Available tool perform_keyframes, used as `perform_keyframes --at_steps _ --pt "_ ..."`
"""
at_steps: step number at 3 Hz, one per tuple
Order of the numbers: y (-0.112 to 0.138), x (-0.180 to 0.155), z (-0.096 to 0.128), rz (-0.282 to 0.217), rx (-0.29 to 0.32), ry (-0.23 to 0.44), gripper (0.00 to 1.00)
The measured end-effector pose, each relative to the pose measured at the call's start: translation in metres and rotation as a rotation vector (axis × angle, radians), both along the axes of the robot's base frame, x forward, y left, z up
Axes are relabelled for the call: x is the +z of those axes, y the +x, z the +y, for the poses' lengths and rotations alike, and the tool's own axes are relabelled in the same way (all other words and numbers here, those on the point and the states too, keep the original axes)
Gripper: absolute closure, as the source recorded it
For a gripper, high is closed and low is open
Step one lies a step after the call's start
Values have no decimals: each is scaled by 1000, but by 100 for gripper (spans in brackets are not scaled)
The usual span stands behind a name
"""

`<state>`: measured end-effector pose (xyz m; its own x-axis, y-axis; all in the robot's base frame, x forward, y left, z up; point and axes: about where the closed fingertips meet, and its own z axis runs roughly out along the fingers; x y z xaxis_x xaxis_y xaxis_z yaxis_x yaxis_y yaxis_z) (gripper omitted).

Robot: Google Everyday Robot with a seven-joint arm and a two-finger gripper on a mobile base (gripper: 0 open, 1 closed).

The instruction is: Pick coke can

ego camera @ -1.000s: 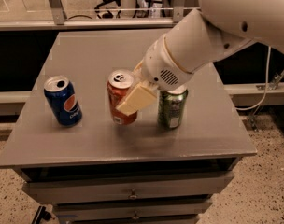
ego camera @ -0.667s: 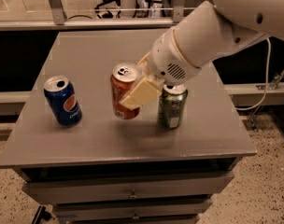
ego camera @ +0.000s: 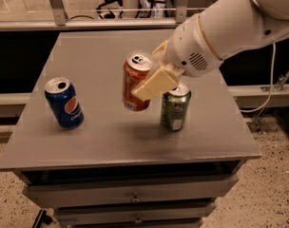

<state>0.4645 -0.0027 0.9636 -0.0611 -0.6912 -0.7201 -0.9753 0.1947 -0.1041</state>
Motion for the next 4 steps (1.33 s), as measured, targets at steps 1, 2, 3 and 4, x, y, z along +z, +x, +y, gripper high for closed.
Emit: perform_keyframes --at_steps 1,2,3,4 --pt "5 15 -18 -26 -37 34 100" --pt "9 27 -37 -47 -75 65 100" --pt "10 34 -49 -58 -96 92 100" --pt "9 37 -56 -63 -106 111 100"
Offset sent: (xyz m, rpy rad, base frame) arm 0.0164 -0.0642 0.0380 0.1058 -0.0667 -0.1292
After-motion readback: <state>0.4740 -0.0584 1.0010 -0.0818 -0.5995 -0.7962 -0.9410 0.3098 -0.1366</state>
